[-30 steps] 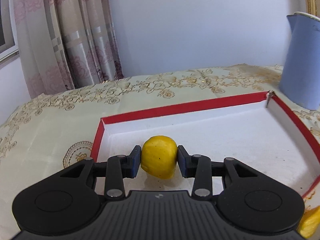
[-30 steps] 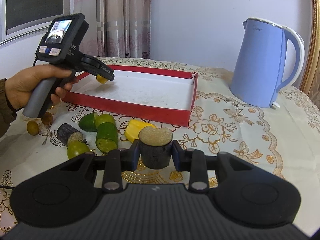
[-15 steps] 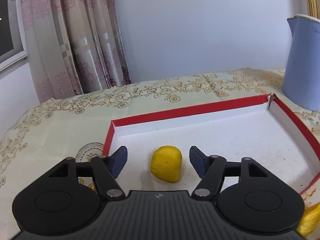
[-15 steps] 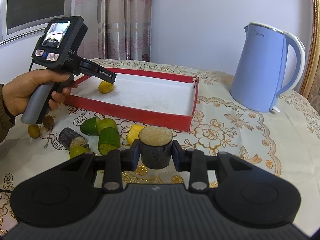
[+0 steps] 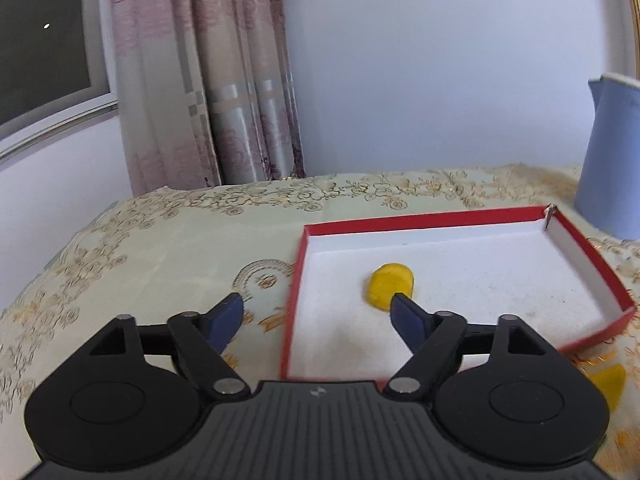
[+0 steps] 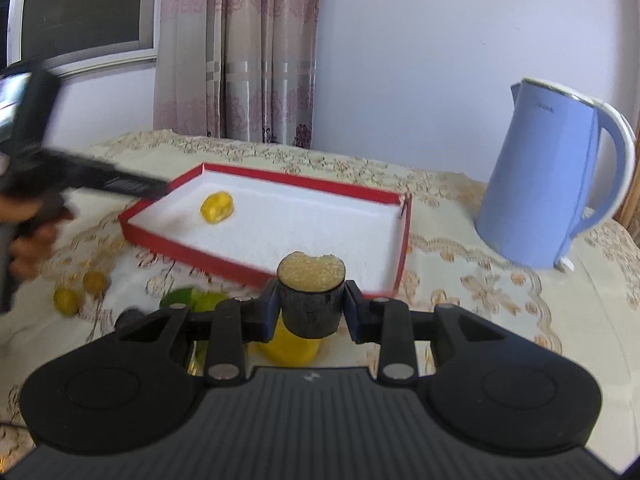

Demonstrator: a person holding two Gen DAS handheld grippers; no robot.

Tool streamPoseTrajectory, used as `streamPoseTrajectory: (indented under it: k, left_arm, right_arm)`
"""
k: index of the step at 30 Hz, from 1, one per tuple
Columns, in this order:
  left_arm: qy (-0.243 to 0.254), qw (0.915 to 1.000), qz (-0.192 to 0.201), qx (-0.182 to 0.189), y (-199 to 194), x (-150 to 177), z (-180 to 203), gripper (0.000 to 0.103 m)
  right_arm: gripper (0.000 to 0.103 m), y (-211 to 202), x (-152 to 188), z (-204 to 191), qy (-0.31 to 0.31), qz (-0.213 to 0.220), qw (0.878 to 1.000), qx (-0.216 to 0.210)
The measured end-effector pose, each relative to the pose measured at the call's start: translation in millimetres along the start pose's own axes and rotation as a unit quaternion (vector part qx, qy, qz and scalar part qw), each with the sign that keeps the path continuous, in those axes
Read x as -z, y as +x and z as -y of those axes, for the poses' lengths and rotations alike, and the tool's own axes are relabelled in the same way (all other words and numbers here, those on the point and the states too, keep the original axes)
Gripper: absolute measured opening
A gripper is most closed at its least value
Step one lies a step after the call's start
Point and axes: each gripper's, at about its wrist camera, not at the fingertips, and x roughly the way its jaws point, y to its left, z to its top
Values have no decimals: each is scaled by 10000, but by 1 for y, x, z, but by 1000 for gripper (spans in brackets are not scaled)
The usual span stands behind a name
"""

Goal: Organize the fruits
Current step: 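Lower the sugarcane chunk into the tray and open the right gripper, then grasp a brown longan with the left gripper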

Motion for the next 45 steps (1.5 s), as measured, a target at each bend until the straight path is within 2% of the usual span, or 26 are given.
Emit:
streamPoseTrajectory:
  k: [2, 4, 6, 10, 13, 17, 20, 29, 30, 31, 32, 36, 40, 45]
  left_arm:
    - [-125, 9998, -27, 121, -3, 5, -9, 82]
    - [-166, 9997, -151, 94, -5, 7, -15, 82]
    - [-263, 9996, -68, 56, -19, 11, -22, 82]
    - [-396, 9985, 355, 87, -62, 27, -27, 82]
    - [-314, 9985, 430, 96, -76, 40, -22, 84]
    - [-125, 9993, 323, 105, -74, 50, -19, 84]
    - [17, 9997, 254, -21, -74, 56, -21, 84]
    - [31, 9999, 131, -54, -84, 70, -42, 84]
    - [36, 9999, 130, -67, -85, 71, -42, 84]
    - [37, 9999, 131, -69, -85, 72, -42, 84]
    - [49, 9999, 135, -55, -86, 72, -42, 84]
    - [58, 9998, 169, -84, -87, 72, -42, 84]
    - [62, 9998, 168, -23, -92, 75, -47, 84]
    - [252, 9995, 80, 156, -91, 84, -38, 84]
  right_arm:
    - [31, 10, -8, -2, -55, 6, 10000, -6]
    - [31, 19, -17, -3, -168, 33, 9999, 2]
    - [31, 27, -26, -1, -170, 78, 9998, 18]
    - [31, 54, -45, 11, -64, -15, 10000, 55]
    - [31, 77, -54, 16, -66, -134, 9998, 91]
    - [31, 109, -64, 25, 5, -388, 9992, 94]
    - [31, 137, -69, 32, 56, -619, 9978, 238]
    - [31, 188, -61, 41, 77, -1192, 9915, 509]
    - [32, 189, -60, 41, 68, -1174, 9915, 549]
    - [40, 189, -60, 41, 38, -1165, 9913, 606]
    - [52, 187, -60, 41, 36, -1138, 9913, 660]
    - [53, 153, -64, 43, 177, -764, 9946, 679]
    - [54, 84, -59, 36, 184, -167, 9982, 551]
    - [67, -6, -27, 20, 249, 549, 9969, 508]
